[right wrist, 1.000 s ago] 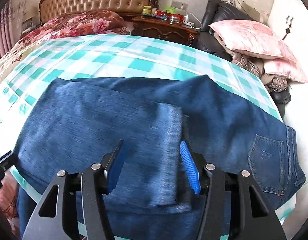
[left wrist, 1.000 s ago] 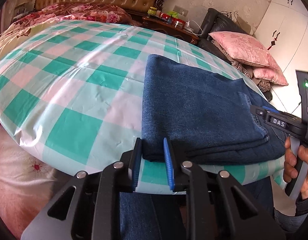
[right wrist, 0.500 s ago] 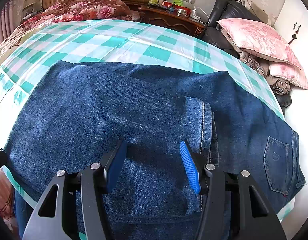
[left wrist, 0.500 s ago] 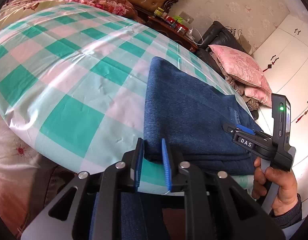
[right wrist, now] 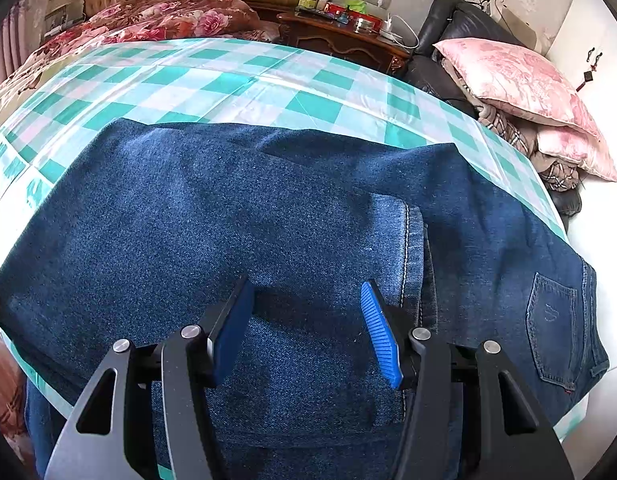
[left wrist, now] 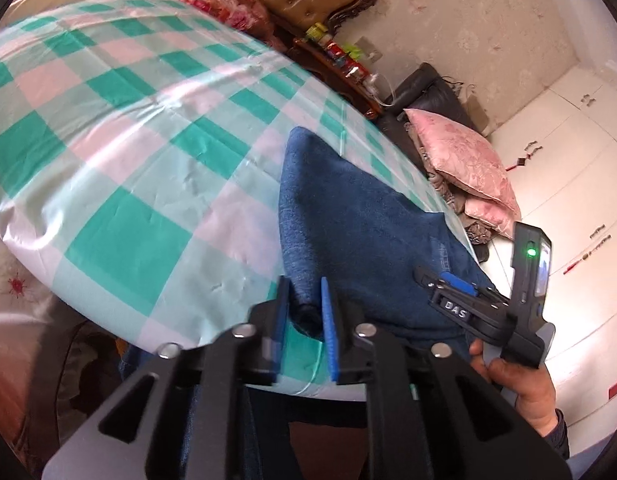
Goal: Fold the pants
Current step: 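Grasp the folded jeans edge with the left gripper while the right gripper grasps beside it, then lift the jeans edge with both grippers and fold it over the stack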
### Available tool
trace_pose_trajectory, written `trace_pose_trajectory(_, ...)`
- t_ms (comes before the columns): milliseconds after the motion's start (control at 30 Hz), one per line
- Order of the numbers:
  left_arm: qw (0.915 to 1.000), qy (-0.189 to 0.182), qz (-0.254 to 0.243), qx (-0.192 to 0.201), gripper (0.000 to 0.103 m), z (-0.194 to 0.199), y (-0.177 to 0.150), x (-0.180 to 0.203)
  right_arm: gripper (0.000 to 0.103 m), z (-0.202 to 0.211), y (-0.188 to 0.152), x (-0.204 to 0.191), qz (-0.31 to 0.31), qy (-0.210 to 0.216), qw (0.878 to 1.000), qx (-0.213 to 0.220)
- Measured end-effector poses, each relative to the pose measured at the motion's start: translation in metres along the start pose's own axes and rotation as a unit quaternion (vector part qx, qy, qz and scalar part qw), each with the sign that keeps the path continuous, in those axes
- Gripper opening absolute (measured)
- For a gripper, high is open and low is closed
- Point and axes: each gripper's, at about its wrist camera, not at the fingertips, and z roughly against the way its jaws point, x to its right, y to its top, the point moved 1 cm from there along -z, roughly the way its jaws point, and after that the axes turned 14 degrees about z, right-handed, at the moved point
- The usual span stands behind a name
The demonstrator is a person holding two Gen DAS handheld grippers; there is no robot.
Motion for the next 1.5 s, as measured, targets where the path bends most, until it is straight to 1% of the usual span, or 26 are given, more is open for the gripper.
trace_pose_trajectory(33, 0.9999, -0.001, 0.008, -0.009, 0.027, -0.004, 0.000, -0.003, 0.053, 0.000, 0.000, 0.000, -0.001, 0.001, 1.000, -0.001)
trace_pose_trajectory(133, 0.9997, 0.000, 0.019, -0.016, 0.026, -0.011, -0.002, -0.006, 0.054, 0.000, 0.001, 0.001, 0.001, 0.004, 1.000, -0.004)
trace_pose_trajectory(167, 0.9997, 0.003, 0.016, -0.016, 0.024, -0.012, -0.002, -0.005, 0.055, 0.000, 0.003, 0.002, 0.006, 0.005, 1.000, -0.010)
trace_pose_trajectory(200, 0.9998, 0.004, 0.011, -0.014, 0.015, -0.012, -0.002, -0.003, 0.056, -0.001, 0.005, 0.002, 0.007, 0.005, 1.000, -0.015)
trace_pose_trajectory(233, 0.9999, -0.001, 0.007, -0.011, 0.015, -0.011, -0.002, -0.002, 0.056, 0.000, 0.009, 0.004, 0.007, 0.009, 1.000, -0.024)
trace_pose_trajectory(333, 0.9999, 0.002, -0.013, -0.004, 0.014, -0.008, -0.004, 0.004, 0.058, 0.012, 0.032, 0.001, 0.012, 0.035, 0.999, -0.008)
trace_pose_trajectory(367, 0.9998, 0.004, -0.017, -0.003, 0.014, -0.008, -0.004, 0.005, 0.063, 0.018, 0.045, -0.003, 0.016, 0.051, 0.999, -0.001)
trace_pose_trajectory(400, 0.9997, 0.007, -0.022, -0.001, 0.014, -0.008, -0.004, 0.006, 0.068, 0.021, 0.057, -0.009, 0.021, 0.073, 0.997, 0.002)
trace_pose_trajectory(467, 0.9990, 0.017, -0.040, 0.005, 0.013, -0.008, -0.006, 0.012, 0.068, 0.023, 0.089, -0.032, 0.041, 0.143, 0.989, -0.006)
trace_pose_trajectory(500, 0.9984, 0.023, -0.050, 0.010, 0.013, -0.007, -0.007, 0.015, 0.068, 0.021, 0.103, -0.044, 0.048, 0.156, 0.987, -0.012)
trace_pose_trajectory(633, 0.9954, 0.038, -0.084, 0.029, 0.013, -0.002, -0.010, 0.027, 0.068, 0.008, 0.141, -0.088, 0.078, 0.171, 0.981, -0.044)
trace_pose_trajectory(767, 0.9894, 0.047, -0.128, 0.048, 0.012, 0.004, -0.013, 0.042, 0.067, -0.010, 0.153, -0.122, 0.101, 0.172, 0.977, -0.080)
trace_pose_trajectory(833, 0.9862, 0.049, -0.148, 0.055, 0.012, 0.007, -0.015, 0.048, 0.066, -0.016, 0.155, -0.129, 0.110, 0.168, 0.976, -0.086)
trace_pose_trajectory(900, 0.9848, 0.044, -0.157, 0.060, 0.011, 0.010, -0.016, 0.053, 0.045, -0.022, 0.156, -0.132, 0.118, 0.164, 0.975, -0.090)
trace_pose_trajectory(967, 0.9850, 0.033, -0.157, 0.063, 0.010, 0.015, -0.015, 0.057, 0.034, -0.027, 0.154, -0.128, 0.113, 0.169, 0.975, -0.093)
trace_pose_trajectory(1000, 0.9862, 0.025, -0.151, 0.064, 0.010, 0.018, -0.013, 0.057, 0.024, -0.028, 0.154, -0.127, 0.109, 0.175, 0.974, -0.091)
trace_pose_trajectory(1067, 0.9878, 0.014, -0.142, 0.063, 0.009, 0.021, -0.011, 0.058, 0.016, -0.021, 0.154, -0.116, 0.096, 0.188, 0.975, -0.075)
trace_pose_trajectory(1133, 0.9897, 0.008, -0.130, 0.060, 0.012, 0.022, -0.011, 0.058, 0.012, -0.011, 0.158, -0.106, 0.085, 0.192, 0.976, -0.057)
trace_pose_trajectory(1167, 0.9925, 0.010, -0.109, 0.054, 0.022, 0.018, -0.009, 0.055, 0.011, -0.006, 0.159, -0.102, 0.080, 0.191, 0.977, -0.050)
trace_pose_trajectory(1200, 0.9941, 0.015, -0.097, 0.045, 0.046, 0.015, -0.010, 0.054, 0.011, -0.001, 0.159, -0.094, 0.069, 0.196, 0.977, -0.042)
trace_pose_trajectory(1233, 0.9954, 0.021, -0.087, 0.035, 0.052, 0.008, -0.008, 0.052, 0.011, 0.001, 0.159, -0.090, 0.061, 0.201, 0.977, -0.040)
trace_pose_trajectory(1267, 0.9957, 0.024, -0.083, 0.033, 0.049, 0.001, -0.009, 0.053, 0.010, 0.001, 0.160, -0.087, 0.057, 0.204, 0.976, -0.038)
trace_pose_trajectory(1300, 0.9954, 0.034, -0.084, 0.033, 0.029, -0.005, -0.010, 0.056, 0.010, 0.002, 0.160, -0.084, 0.053, 0.208, 0.976, -0.035)
trace_pose_trajectory(1333, 0.9958, 0.036, -0.080, 0.025, 0.016, -0.011, -0.009, 0.060, 0.010, 0.004, 0.160, -0.078, 0.048, 0.214, 0.975, -0.033)
trace_pose_trajectory(1400, 0.9942, 0.048, -0.088, 0.038, 0.014, -0.011, -0.008, 0.073, 0.010, 0.010, 0.162, -0.065, 0.036, 0.221, 0.974, -0.022)
trace_pose_trajectory(1500, 0.9845, 0.055, -0.148, 0.077, 0.012, 0.006, -0.015, 0.115, 0.010, 0.031, 0.168, -0.019, -0.003, 0.267, 0.964, 0.007)
